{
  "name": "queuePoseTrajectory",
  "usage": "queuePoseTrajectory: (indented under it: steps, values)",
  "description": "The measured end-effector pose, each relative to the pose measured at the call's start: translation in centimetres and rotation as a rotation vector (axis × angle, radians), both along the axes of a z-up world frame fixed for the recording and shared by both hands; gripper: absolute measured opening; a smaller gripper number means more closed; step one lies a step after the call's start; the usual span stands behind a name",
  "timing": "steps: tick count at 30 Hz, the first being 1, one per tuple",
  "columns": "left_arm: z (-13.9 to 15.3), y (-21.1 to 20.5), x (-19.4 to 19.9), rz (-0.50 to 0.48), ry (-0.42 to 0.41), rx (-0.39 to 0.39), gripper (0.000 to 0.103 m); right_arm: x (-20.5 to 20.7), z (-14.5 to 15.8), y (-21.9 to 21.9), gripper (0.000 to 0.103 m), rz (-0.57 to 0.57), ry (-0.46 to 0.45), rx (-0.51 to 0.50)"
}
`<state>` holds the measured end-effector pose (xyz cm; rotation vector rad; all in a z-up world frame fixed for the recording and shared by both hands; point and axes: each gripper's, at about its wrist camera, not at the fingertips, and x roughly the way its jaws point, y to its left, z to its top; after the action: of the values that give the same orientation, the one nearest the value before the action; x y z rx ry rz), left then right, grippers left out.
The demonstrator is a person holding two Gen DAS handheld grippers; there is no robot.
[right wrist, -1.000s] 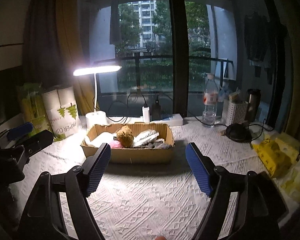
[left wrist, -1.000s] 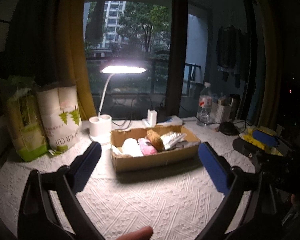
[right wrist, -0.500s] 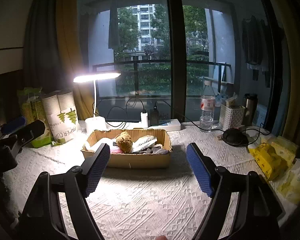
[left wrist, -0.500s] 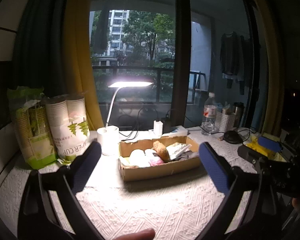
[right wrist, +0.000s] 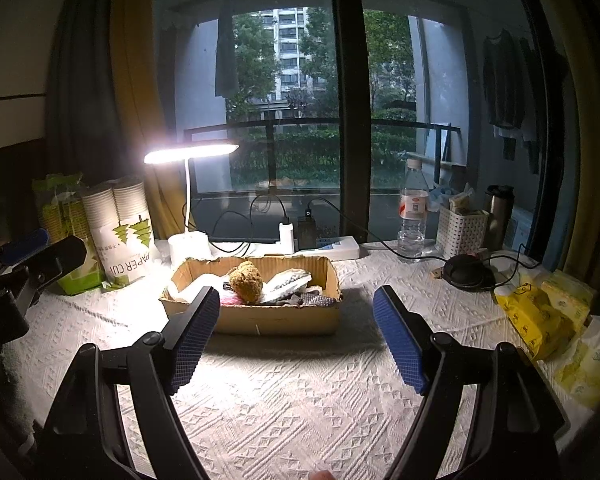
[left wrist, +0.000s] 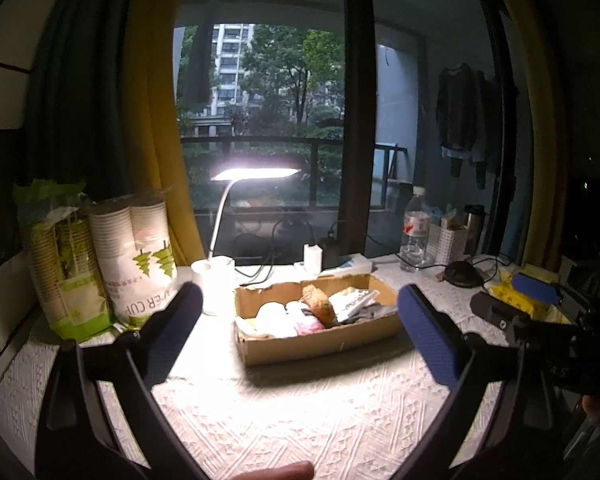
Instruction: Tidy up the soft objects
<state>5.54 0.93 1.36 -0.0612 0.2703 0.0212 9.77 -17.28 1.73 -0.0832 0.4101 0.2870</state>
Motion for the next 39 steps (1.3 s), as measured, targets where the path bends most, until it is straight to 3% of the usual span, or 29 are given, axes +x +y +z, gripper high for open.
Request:
queuePoseTrajectory:
  steps: [39]
  values:
    - [0.23, -0.4, -0.19, -0.011, -0.005, -0.005, 0.099, 0.02, -0.04, -0.27, 0.082, -0.001, 0.0, 0.0]
